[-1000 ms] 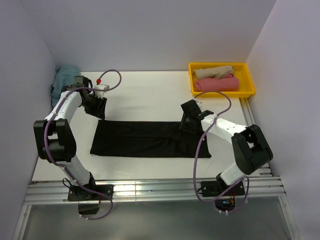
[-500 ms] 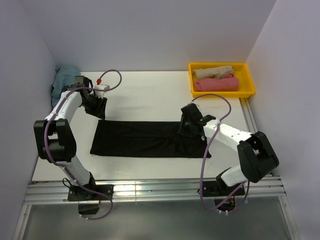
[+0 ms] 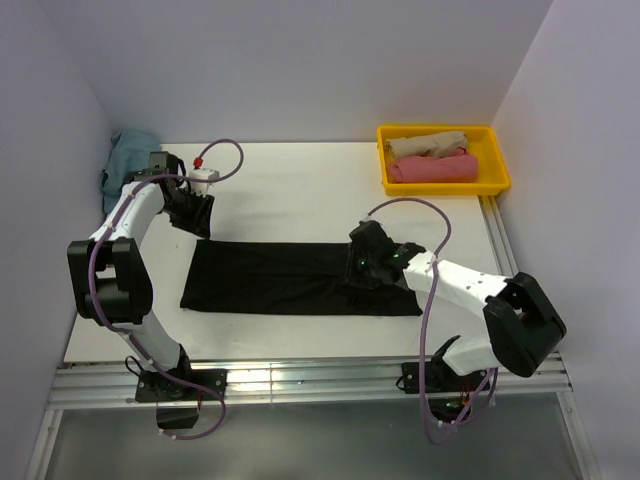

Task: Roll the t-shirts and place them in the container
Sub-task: Fold the tshirt

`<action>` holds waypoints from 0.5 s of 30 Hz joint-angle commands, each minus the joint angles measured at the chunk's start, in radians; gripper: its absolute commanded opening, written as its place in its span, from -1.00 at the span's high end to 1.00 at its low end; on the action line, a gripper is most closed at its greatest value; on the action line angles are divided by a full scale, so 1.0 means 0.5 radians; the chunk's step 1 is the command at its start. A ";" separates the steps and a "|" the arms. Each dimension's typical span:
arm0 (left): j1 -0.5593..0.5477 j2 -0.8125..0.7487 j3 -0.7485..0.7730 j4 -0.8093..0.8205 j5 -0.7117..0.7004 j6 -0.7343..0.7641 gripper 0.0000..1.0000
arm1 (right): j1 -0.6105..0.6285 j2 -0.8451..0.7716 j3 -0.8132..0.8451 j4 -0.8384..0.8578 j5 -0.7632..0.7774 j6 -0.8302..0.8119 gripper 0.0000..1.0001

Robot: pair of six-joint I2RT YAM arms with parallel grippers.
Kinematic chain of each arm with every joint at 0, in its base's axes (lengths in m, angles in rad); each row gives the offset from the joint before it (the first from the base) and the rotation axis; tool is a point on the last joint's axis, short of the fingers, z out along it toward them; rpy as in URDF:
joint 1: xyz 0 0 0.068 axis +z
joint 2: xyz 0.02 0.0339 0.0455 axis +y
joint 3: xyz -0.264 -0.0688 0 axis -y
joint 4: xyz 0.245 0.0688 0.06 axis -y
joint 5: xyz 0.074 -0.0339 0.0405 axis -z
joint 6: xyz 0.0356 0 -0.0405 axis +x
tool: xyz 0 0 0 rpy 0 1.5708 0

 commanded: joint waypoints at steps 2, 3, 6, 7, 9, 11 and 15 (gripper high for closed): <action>-0.008 -0.111 0.009 0.007 0.027 0.000 0.11 | 0.120 0.012 0.081 0.052 -0.061 0.054 0.28; -0.008 -0.117 0.003 0.010 0.024 0.000 0.11 | 0.138 0.022 0.097 0.037 -0.046 0.054 0.28; -0.008 -0.132 -0.016 0.010 0.018 0.009 0.11 | 0.200 0.019 0.137 0.000 -0.037 0.057 0.28; -0.005 -0.136 -0.019 0.013 0.015 0.009 0.11 | 0.209 0.004 0.143 -0.009 -0.015 0.063 0.28; -0.008 -0.139 -0.019 0.007 0.018 0.012 0.12 | 0.212 -0.042 0.158 -0.061 0.000 0.054 0.28; -0.008 -0.142 -0.025 0.007 0.014 0.015 0.12 | 0.212 -0.104 0.189 -0.108 0.031 0.039 0.27; -0.008 -0.148 -0.025 0.004 0.005 0.018 0.12 | 0.212 -0.202 0.250 -0.251 0.101 0.027 0.26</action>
